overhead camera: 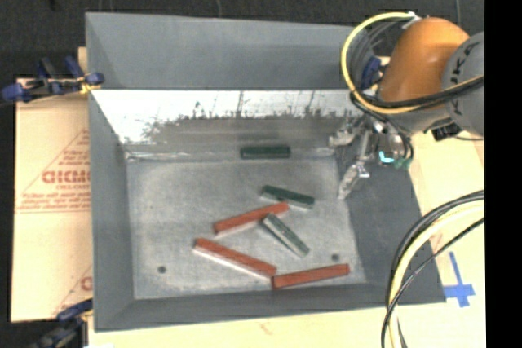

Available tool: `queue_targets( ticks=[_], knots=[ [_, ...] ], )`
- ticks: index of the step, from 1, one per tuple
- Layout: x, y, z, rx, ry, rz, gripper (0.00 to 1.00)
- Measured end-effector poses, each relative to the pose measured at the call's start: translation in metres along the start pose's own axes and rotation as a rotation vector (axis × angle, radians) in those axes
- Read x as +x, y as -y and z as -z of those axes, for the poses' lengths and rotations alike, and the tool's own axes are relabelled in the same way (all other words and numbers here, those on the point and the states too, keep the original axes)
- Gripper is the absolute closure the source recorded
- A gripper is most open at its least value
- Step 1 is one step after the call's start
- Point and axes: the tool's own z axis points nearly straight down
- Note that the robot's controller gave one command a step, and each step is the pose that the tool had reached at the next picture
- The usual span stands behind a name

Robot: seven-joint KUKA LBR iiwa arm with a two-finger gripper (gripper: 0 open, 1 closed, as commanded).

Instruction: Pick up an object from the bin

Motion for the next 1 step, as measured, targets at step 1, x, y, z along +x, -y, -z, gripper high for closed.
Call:
queue_targets(
  ticks=[1],
  knots=[
    [-0.0021,-0.0001,0.0050,0.002,0.008,0.002,0.00]
  ],
)
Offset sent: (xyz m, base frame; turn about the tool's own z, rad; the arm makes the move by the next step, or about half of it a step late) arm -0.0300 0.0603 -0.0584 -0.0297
